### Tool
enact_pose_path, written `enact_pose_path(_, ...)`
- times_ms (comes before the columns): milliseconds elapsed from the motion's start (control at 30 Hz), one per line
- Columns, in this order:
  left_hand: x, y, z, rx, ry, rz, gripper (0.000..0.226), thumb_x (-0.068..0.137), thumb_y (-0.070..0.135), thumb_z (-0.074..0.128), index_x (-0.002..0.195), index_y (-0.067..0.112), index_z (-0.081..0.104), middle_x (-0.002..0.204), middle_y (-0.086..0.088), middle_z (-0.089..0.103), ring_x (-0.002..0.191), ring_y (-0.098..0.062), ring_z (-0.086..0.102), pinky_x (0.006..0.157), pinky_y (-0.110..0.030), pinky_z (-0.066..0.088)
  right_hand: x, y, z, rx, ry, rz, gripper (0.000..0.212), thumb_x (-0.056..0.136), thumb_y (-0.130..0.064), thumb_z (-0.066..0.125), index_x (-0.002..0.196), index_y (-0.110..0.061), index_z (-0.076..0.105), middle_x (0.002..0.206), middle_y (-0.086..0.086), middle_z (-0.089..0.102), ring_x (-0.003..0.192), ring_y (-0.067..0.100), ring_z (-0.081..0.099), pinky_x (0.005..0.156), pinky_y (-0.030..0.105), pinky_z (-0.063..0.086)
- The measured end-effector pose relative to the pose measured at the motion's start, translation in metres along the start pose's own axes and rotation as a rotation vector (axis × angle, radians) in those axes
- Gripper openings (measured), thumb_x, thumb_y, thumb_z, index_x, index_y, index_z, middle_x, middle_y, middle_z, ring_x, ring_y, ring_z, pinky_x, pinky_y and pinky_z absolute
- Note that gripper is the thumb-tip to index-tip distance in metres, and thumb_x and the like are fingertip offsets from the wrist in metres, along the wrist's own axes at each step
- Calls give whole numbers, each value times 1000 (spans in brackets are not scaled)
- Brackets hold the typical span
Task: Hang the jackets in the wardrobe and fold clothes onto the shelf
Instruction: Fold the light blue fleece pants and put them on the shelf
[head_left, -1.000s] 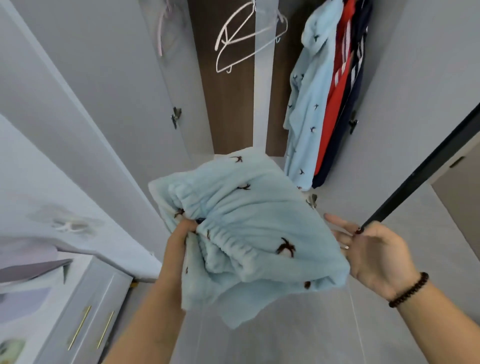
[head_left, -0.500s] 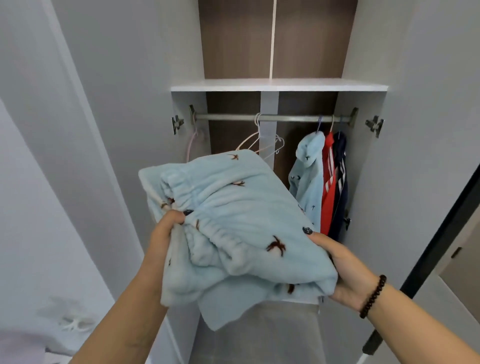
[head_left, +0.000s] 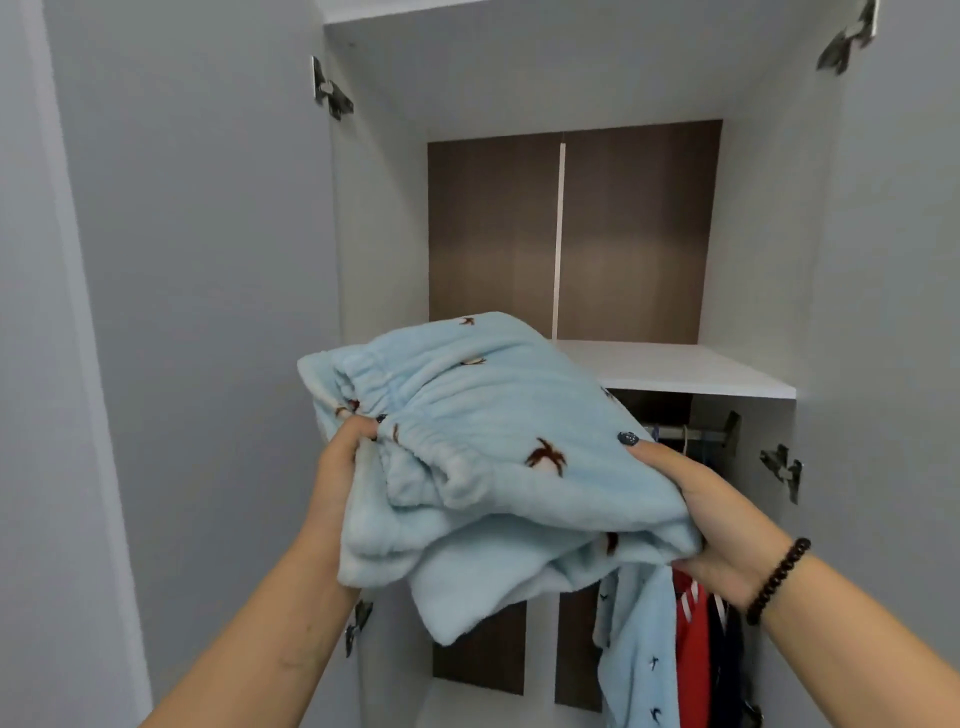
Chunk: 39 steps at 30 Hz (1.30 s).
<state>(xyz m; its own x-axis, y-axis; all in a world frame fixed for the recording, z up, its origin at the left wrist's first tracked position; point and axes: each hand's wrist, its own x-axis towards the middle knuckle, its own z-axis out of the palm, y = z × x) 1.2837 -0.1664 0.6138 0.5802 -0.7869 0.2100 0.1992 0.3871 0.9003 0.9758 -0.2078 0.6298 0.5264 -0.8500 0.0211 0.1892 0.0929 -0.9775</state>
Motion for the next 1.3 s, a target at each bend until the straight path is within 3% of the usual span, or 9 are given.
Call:
enact_pose_path(100,-1,-7,26,-182,-45,78,21,90,32,48,80,18,58,56,7,67,53,-5,66,49,-21,52,37,-30,1,36,48,-58,33,78,-43,69,95,-15,70,78,8,66,63,21,64,57,31,50)
enact_pose_path(200,20,1,49,-327,-10,59,30,95,31,42,71,17,53,50,4,58,51,-10,62,50,-20,50,79,-53,7,81,132,-96,20,74,-41,69,85,-24,67,74,4,67,70,19,63,63,33,51)
enact_pose_path(333,63,1,68,-475,64,-13,29,83,36,52,60,22,61,62,4,58,64,-13,59,67,-29,49,137,-77,15,60,179,-150,24,78,-25,69,100,-19,63,104,8,66,89,24,64,68,40,56)
enact_pose_path(400,84,-4,77,-524,41,-3,27,88,36,51,74,19,67,78,1,64,75,-14,63,80,-31,52,165,-84,20,21,192,-186,15,85,-16,65,99,-14,61,112,11,64,89,24,67,68,40,58)
enact_pose_path(533,137,-20,94,-538,102,32,26,98,35,45,92,15,60,78,0,72,67,-13,69,58,-26,58,220,-92,35,-91,174,-214,13,89,-14,60,101,-12,61,112,10,63,86,25,69,70,37,58)
enact_pose_path(667,189,-19,113,-646,311,72,42,86,35,64,114,3,66,106,-5,71,85,-15,69,78,-26,57,267,-104,54,-269,129,-304,15,88,-16,60,101,-23,63,109,4,63,90,21,67,66,33,58)
enact_pose_path(867,263,-6,137,-808,268,77,25,80,25,70,99,8,69,81,1,75,70,-11,72,56,-21,54,331,-129,74,-486,122,-500,25,87,-36,62,112,-33,61,108,-5,62,96,15,61,66,29,49)
enact_pose_path(1100,288,-72,146,-700,424,214,60,79,22,74,128,18,39,106,2,69,81,-3,71,59,-15,55,391,-113,52,-660,-12,-52,57,84,-67,48,120,-25,61,116,3,59,108,30,55,92,52,47)
enact_pose_path(1300,299,-74,146,-638,256,186,66,86,37,68,138,23,31,116,2,68,94,-7,71,70,-23,58,413,-103,67,-834,-43,-102,47,76,-59,63,111,-27,63,107,2,66,99,28,64,89,49,52)
